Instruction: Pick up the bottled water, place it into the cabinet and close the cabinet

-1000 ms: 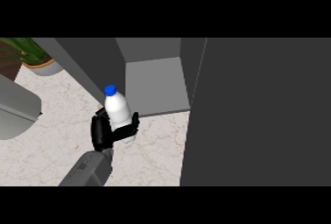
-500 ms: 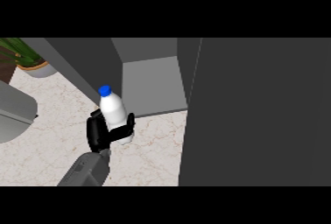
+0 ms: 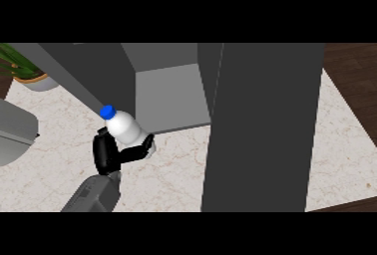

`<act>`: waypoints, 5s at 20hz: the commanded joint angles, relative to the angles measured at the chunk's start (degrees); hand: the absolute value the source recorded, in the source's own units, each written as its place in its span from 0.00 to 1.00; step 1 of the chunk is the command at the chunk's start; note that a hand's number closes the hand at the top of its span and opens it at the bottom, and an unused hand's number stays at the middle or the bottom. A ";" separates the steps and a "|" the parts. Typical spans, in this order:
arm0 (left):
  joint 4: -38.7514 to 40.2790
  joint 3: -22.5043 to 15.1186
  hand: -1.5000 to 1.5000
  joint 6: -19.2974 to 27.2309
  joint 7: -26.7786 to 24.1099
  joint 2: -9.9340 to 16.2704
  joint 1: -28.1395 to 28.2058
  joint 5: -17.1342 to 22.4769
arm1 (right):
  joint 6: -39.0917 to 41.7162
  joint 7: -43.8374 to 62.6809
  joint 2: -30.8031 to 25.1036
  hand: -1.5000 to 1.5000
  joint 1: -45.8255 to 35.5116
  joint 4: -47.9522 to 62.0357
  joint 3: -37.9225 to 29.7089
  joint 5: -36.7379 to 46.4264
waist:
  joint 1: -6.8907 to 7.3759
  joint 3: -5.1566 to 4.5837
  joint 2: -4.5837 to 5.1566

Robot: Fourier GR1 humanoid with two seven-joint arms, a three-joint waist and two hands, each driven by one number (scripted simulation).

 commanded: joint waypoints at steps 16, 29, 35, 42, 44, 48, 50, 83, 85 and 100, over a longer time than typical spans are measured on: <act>2.09 -1.76 0.00 2.25 7.54 0.18 -15.36 0.23 | 2.49 0.08 -1.18 0.00 -1.50 1.13 0.91 -1.82 | -4.20 -1.19 1.49; -1.03 -7.38 1.00 -0.90 7.28 -1.08 -19.02 -0.89 | 3.20 -0.43 -2.43 0.00 -2.94 3.59 -0.46 -1.64 | -2.03 -1.16 0.75; 0.13 -7.25 1.00 -3.00 6.90 -1.62 -19.15 0.79 | 3.62 0.26 -2.38 0.00 -0.50 2.05 -0.96 -1.47 | 0.22 -1.21 0.03; 1.87 -8.48 1.00 -6.80 4.35 -5.64 -18.28 2.31 | 4.44 1.06 -3.83 0.00 0.68 -0.09 -2.70 -2.20 | 2.78 -1.27 -0.35; 2.25 -8.54 1.00 -11.45 3.78 -6.43 -17.08 3.79 | 4.73 0.68 -3.36 0.00 2.12 -1.23 -4.09 -3.21 | 4.00 -1.23 -0.60; 6.78 -5.91 1.00 -18.50 3.53 -8.43 -20.69 5.52 | 4.24 3.56 -3.92 1.00 4.55 -4.67 -5.84 -5.82 | 7.58 -1.15 -0.67; 7.13 -5.47 1.00 -23.06 1.56 -7.46 -18.74 5.99 | 6.40 4.53 -2.73 1.00 9.79 -9.58 -6.91 -6.72 | 7.82 -1.12 -0.91; -33.59 -6.33 0.00 -37.90 0.79 20.48 26.77 4.58 | -3.46 14.46 -0.96 1.00 5.32 -25.64 21.78 -1.35 | 10.52 -1.25 -1.49; -36.49 -2.03 0.00 -37.62 3.78 25.74 26.74 6.87 | -4.95 15.00 -0.56 1.00 4.00 -24.72 26.57 1.72 | 11.17 -1.31 -1.82; -45.10 2.39 0.00 -43.19 2.44 33.61 35.32 8.97 | -20.55 18.24 5.31 1.00 -21.61 -12.84 54.15 13.55 | 11.32 -1.49 -2.38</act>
